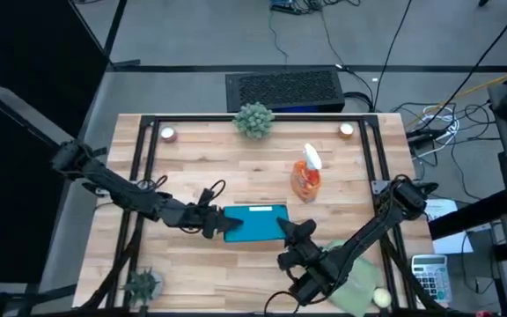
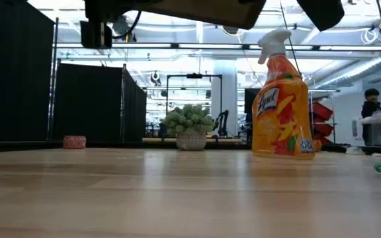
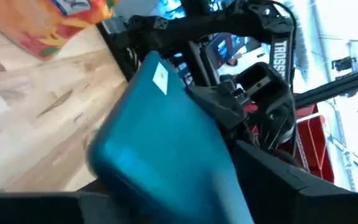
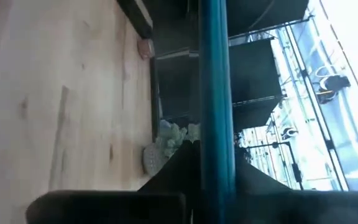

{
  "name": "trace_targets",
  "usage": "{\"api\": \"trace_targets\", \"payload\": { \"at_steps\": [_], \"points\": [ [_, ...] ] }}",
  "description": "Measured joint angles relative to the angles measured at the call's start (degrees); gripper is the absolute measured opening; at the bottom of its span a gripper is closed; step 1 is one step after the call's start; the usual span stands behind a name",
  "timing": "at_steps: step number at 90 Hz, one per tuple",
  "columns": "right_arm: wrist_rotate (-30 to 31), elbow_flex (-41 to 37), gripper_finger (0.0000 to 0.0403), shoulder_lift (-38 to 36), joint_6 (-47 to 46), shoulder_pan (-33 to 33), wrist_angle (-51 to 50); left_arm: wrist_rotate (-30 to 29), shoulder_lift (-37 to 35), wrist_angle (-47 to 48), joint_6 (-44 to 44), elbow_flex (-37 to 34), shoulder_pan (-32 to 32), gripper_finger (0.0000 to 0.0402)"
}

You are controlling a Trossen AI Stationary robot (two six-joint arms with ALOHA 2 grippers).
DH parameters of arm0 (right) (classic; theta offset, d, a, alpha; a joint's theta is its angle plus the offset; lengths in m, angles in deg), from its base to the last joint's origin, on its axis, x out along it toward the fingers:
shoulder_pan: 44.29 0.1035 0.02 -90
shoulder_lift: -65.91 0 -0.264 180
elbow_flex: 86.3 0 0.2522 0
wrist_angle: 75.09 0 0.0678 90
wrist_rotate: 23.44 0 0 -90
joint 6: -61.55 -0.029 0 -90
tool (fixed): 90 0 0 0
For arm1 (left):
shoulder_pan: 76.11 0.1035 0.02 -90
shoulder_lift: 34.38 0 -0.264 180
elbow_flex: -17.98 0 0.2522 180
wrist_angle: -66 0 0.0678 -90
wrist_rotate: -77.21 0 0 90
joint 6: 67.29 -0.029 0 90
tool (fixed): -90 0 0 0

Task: Apply microfiber cloth
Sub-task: Spray the cellphone using the spray bottle

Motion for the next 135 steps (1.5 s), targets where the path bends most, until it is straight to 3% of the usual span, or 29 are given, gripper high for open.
{"api": "trace_targets", "payload": {
  "at_steps": [15, 33, 39, 59, 68, 91, 100, 109, 120, 135],
  "points": [
    [0.0, 0.0, 0.0058, 0.0, 0.7, 0.6, -1.9, -1.4, -0.5, -2.3, -0.5, 0.0, 0.0, 0.0025],
    [-1.4, 0.1, 0.0102, 0.0, -4.4, 3.7, -6.8, -4.1, -3.5, -0.4, -7.8, 0.0, -0.1, 0.0020],
    [-5.4, 0.0, 0.0116, -0.1, -6.3, 5.2, -8.4, -7.1, -5.3, -0.3, -12.3, 0.0, 0.0, 0.0014],
    [-7.9, 0.0, 0.0135, -0.1, -12.2, 9.5, -8.4, -11.6, -13.9, 5.8, -27.4, 0.1, 0.1, 0.0009],
    [-17.3, 0.3, 0.0133, -0.2, -23.1, 11.3, -8.0, -12.4, -17.5, 9.8, -34.9, 0.1, 0.1, 0.0009],
    [-57.2, 0.5, 0.0132, -0.4, -52.1, 11.6, -8.1, -12.3, -18.2, 19.5, -44.3, 0.1, 0.1, 0.0008],
    [-67.0, 0.5, 0.0137, -1.0, -58.2, 12.5, -7.9, -12.1, -16.7, 21.7, -44.5, 0.1, 0.1, 0.0008],
    [-72.8, 0.5, 0.0153, -2.1, -63.1, 13.6, -7.9, -11.3, -15.1, 22.0, -44.4, 0.1, 0.1, 0.0008],
    [-74.6, 0.3, 0.0178, -2.5, -69.6, 15.7, -9.1, -10.1, -13.9, 22.1, -44.3, 0.1, 0.1, 0.0008],
    [-64.3, -2.7, 0.0191, -2.4, -73.1, 16.1, -7.6, -10.0, -12.3, 22.1, -46.6, 0.1, 0.3, 0.0008]
  ]
}}
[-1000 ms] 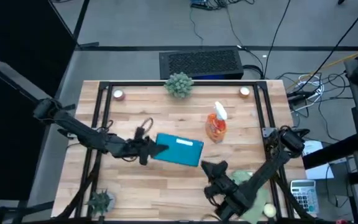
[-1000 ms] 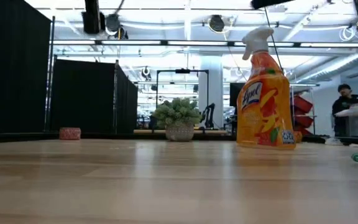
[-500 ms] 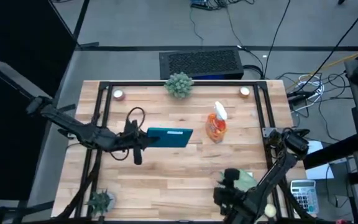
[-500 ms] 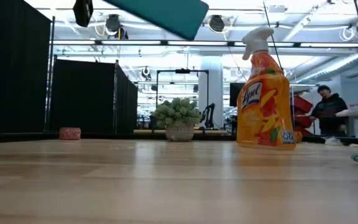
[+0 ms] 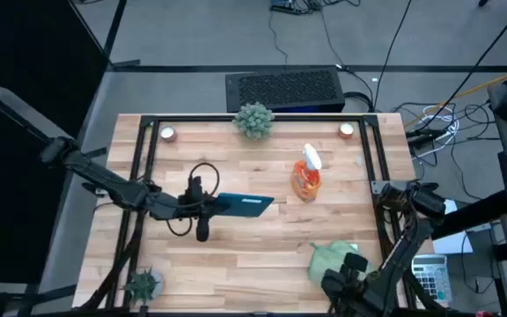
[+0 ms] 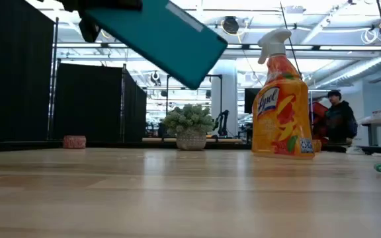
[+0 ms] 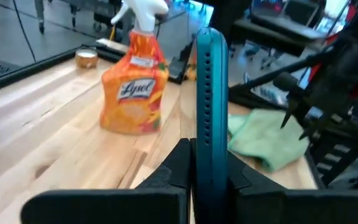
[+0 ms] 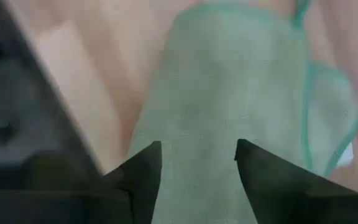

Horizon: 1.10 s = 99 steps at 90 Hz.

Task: Apply microfiber cloth
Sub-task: Spray the cellphone using the spray bottle

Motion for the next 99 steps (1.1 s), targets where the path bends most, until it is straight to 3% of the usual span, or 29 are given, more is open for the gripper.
{"api": "trace_targets", "payload": {
  "at_steps": [9, 25, 33, 38, 45, 55, 64, 81, 99],
  "points": [
    [1.9, -2.1, 0.0188, 0.0, -0.3, -1.2, 1.2, 0.0, 0.6, 0.5, -0.3, 0.0, 0.3, 0.0008],
    [-14.3, -4.3, 0.0181, 0.0, 1.3, -0.4, 8.0, 0.0, 1.3, 1.1, -0.8, 0.0, 0.3, 0.0008],
    [-17.0, -2.5, 0.0181, -1.4, 1.7, -0.8, 8.5, 0.0, 1.3, 1.0, -0.8, 0.0, 0.8, 0.0008],
    [-13.7, -0.8, 0.0181, -3.5, 2.1, -1.6, 8.5, 0.0, 1.3, 1.0, -0.8, 0.0, 1.4, 0.0008],
    [-3.0, 0.3, 0.0181, -7.2, 1.7, -2.6, 5.4, 0.0, 1.3, 0.9, -0.7, 0.0, 2.5, 0.0008],
    [10.6, 0.2, 0.0185, -12.5, -0.4, -4.8, -7.8, 0.3, 1.6, 0.8, -0.7, 0.0, 5.1, 0.0008],
    [14.6, -1.6, 0.0194, -18.0, -4.6, -9.2, -22.2, 2.5, 2.7, 0.8, -0.7, 0.0, 8.3, 0.0008],
    [19.7, -18.3, 0.0198, -36.0, 1.5, -24.2, -16.6, 6.0, 5.8, -1.5, -1.9, 0.0, 13.8, 0.0008],
    [24.0, -33.1, 0.0197, -48.0, 2.5, -36.0, -9.7, 7.1, 10.3, -5.7, -3.8, 0.0, 17.2, 0.0008]
  ]
}}
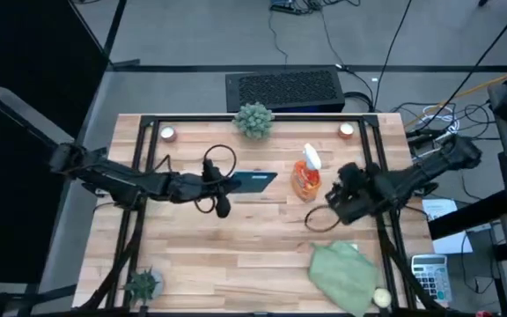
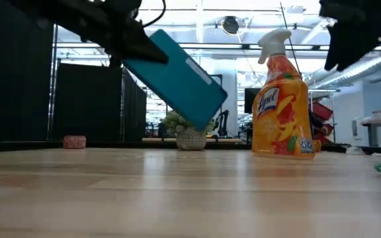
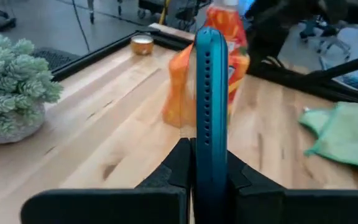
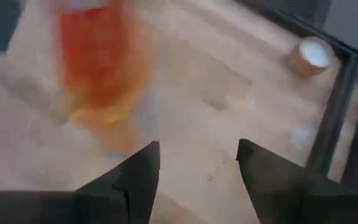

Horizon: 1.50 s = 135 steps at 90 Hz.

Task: Apply microfiber cloth
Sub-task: Spray the cellphone using the spray bottle

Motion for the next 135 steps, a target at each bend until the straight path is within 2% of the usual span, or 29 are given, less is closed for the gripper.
{"api": "trace_targets", "payload": {
  "at_steps": [13, 30, 48, 61, 80, 113, 135],
  "points": [
    [-0.7, -8.5, 0.0197, -4.4, 7.3, -7.8, 8.4, 2.0, 4.2, -6.6, -2.7, 0.0, 3.3, 0.0008],
    [-3.4, -17.0, 0.0197, -5.8, 22.4, -16.1, 28.4, 7.5, 10.6, -13.7, -2.6, 0.0, 8.3, 0.0008],
    [-9.0, -19.5, 0.0196, -4.0, 33.6, -18.8, 45.3, 11.2, 14.3, -18.3, -2.4, 0.3, 10.3, 0.0008],
    [-12.8, -19.5, 0.0196, -2.4, 35.4, -16.6, 51.8, 12.9, 14.5, -18.0, -2.4, 0.7, 9.9, 0.0008],
    [-13.4, -19.5, 0.0196, 1.5, 30.8, -11.4, 54.8, 13.5, 14.5, -17.2, 0.7, 0.7, 7.2, 0.0008],
    [-14.0, -19.5, 0.0196, 8.2, 19.9, 0.1, 59.1, 11.8, 14.3, -11.5, 8.6, 0.7, -2.1, 0.0008],
    [-14.0, -19.5, 0.0196, 11.8, 13.6, 8.0, 65.3, 8.0, 14.3, -10.9, 15.0, 0.7, -9.8, 0.0008]
  ]
}}
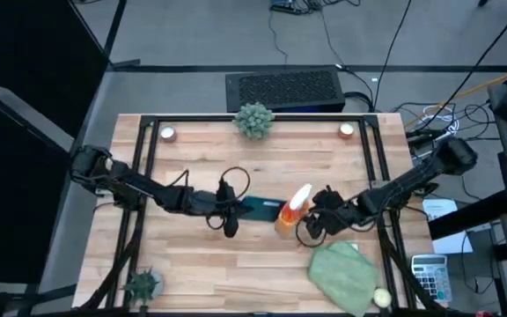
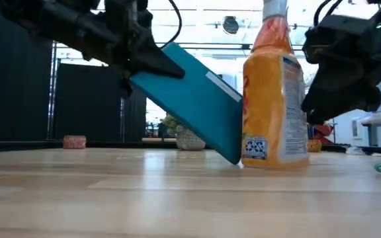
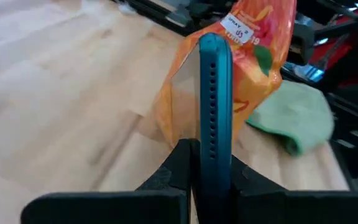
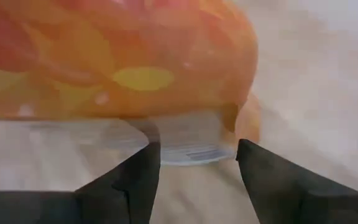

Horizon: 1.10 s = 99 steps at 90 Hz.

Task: Apply microfiber cloth
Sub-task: Spray the cellphone using the spray bottle

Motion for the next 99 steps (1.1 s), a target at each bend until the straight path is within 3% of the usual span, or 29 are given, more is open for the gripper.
{"api": "trace_targets", "payload": {
  "at_steps": [17, 38, 55, 79, 99],
  "points": [
    [0.4, 0.2, 0.0196, 2.0, -1.7, 4.6, 3.0, -3.0, -0.8, 1.6, 2.2, 0.0, -4.8, 0.0008],
    [4.9, 7.1, 0.0196, 1.6, -1.3, 6.3, -9.5, -5.0, -7.3, 6.7, 2.2, 0.0, -6.6, 0.0008],
    [6.8, 7.7, 0.0196, 1.9, 0.1, 4.6, -10.4, -6.5, -7.9, 8.8, 2.1, 0.0, -6.7, 0.0008],
    [5.9, 7.7, 0.0196, 1.9, 0.2, 5.7, -10.5, -7.1, -8.0, 8.3, 2.1, 0.0, -6.6, 0.0008],
    [-1.3, 7.7, 0.0196, 1.5, 2.0, 5.7, -12.7, -7.2, -9.7, 8.3, 1.6, 0.1, -6.6, 0.0008]
  ]
}}
